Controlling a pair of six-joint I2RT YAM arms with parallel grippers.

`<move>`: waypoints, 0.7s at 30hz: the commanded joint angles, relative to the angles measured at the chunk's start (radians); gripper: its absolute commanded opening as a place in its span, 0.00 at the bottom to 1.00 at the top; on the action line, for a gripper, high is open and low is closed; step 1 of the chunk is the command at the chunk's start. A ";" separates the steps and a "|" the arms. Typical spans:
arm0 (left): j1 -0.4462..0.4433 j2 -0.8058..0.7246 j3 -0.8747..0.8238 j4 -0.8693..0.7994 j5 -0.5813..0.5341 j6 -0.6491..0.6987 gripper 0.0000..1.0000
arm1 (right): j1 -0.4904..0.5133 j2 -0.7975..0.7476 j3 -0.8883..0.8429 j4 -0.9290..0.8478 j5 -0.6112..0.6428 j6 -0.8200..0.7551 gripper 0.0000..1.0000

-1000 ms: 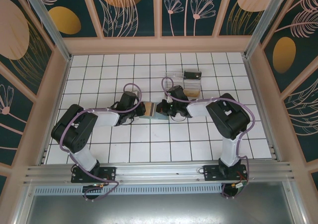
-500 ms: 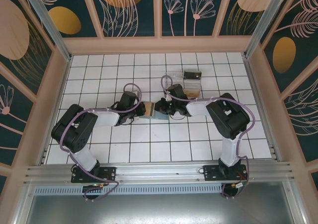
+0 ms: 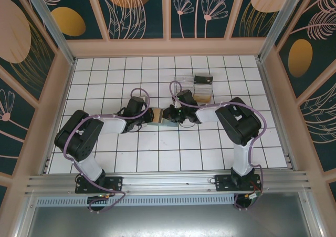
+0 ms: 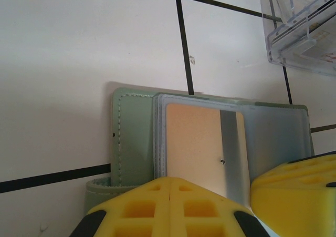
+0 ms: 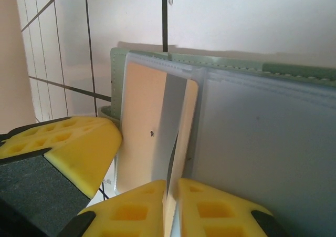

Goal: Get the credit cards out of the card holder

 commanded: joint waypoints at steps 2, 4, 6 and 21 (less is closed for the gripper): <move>0.005 0.031 -0.006 -0.027 0.024 -0.012 0.00 | 0.007 0.030 0.024 0.041 -0.032 0.017 0.17; 0.005 0.031 -0.007 -0.024 0.027 -0.014 0.00 | 0.007 0.037 0.024 0.048 -0.038 0.021 0.16; 0.005 0.027 -0.008 -0.027 0.025 -0.014 0.00 | 0.007 0.039 0.024 0.051 -0.038 0.024 0.15; 0.005 0.002 0.006 -0.085 -0.052 0.017 0.00 | -0.024 -0.045 -0.068 0.067 -0.015 0.023 0.00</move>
